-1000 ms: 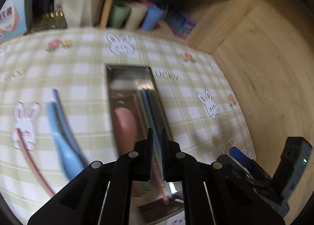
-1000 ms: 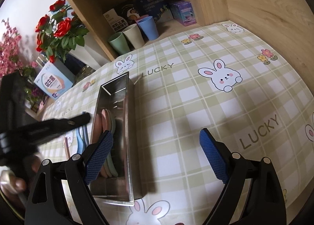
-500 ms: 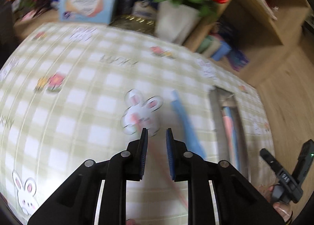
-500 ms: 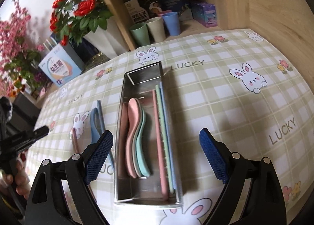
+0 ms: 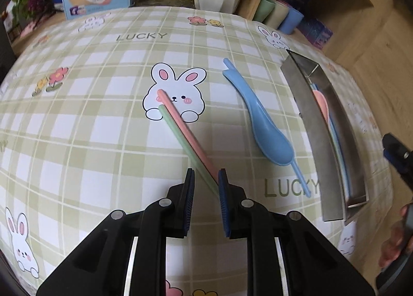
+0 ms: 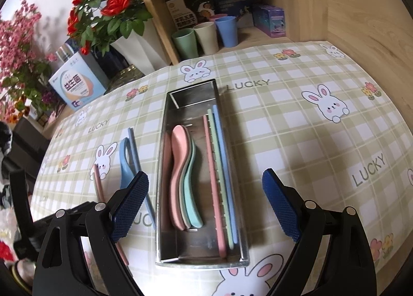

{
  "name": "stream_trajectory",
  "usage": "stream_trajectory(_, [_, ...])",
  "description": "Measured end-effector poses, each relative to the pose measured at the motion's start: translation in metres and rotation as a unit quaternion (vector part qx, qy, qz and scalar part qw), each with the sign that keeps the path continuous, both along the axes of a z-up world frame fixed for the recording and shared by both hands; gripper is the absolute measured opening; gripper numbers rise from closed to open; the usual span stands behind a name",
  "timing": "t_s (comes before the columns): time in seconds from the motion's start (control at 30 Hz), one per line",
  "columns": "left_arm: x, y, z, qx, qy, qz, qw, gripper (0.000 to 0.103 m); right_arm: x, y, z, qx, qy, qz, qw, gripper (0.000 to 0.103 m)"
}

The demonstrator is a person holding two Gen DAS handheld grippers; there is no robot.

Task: Organize utensils
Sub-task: 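Reach the left gripper to the mint green chopstick and close on it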

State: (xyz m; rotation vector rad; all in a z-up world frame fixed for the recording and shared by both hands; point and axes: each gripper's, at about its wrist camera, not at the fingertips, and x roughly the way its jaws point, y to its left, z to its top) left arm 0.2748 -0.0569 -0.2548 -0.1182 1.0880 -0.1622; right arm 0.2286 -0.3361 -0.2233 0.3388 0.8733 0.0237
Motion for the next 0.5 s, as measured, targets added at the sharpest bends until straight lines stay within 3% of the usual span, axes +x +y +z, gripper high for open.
stream_trajectory(0.5, [-0.002,-0.01,-0.006,0.026,0.011,-0.006,0.9996,0.026,0.002,0.003,-0.001,0.001,0.003,0.004,1.0,0.087])
